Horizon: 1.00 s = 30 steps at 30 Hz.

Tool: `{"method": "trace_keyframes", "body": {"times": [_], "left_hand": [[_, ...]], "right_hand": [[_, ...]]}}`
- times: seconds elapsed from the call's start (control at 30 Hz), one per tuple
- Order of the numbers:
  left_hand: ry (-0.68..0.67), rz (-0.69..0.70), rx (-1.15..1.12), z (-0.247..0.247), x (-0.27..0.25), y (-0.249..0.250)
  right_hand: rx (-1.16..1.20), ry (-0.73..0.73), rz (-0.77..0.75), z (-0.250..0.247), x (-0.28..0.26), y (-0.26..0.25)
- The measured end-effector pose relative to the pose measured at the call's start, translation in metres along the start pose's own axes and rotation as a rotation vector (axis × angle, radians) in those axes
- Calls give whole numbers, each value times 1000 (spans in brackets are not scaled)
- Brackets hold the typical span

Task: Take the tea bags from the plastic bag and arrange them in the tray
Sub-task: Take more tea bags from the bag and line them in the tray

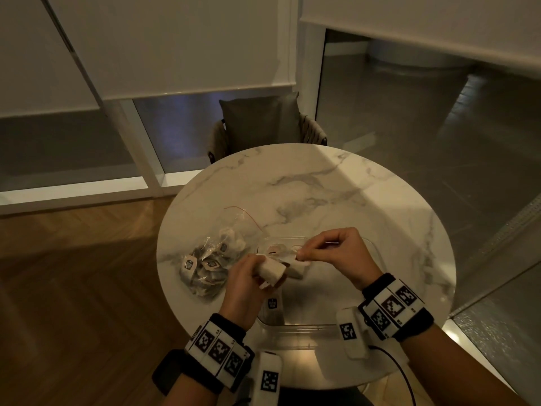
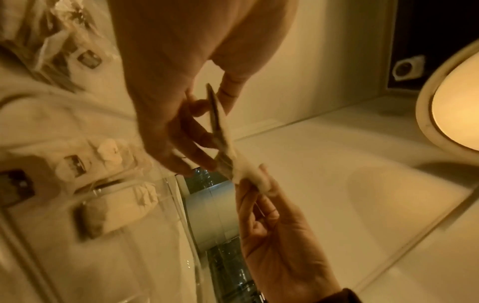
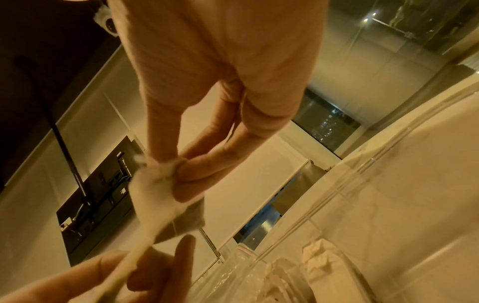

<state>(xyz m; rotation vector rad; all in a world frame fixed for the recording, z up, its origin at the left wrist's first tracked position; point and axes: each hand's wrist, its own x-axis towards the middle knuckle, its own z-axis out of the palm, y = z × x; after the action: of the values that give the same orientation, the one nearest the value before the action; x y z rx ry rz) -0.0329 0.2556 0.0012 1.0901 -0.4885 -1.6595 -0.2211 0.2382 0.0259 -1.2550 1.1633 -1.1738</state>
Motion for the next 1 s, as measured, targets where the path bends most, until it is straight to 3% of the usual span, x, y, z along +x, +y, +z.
{"method": "trace_keyframes", "body": {"times": [0.07, 0.23, 0.43, 0.73, 1.0], "left_hand": [[-16, -43, -108, 2, 0, 1], [-20, -50, -37, 6, 1, 0], [-103, 74, 98, 11, -2, 0], [-85, 171, 217, 17, -4, -4], [-72, 238, 206, 24, -2, -10]], "right_hand": [[-15, -42, 5, 1, -1, -1], [-32, -88, 21, 1, 0, -8], [-67, -5, -21, 0, 5, -9], [-62, 34, -14, 7, 0, -3], [-173, -69, -8, 14, -1, 3]]}}
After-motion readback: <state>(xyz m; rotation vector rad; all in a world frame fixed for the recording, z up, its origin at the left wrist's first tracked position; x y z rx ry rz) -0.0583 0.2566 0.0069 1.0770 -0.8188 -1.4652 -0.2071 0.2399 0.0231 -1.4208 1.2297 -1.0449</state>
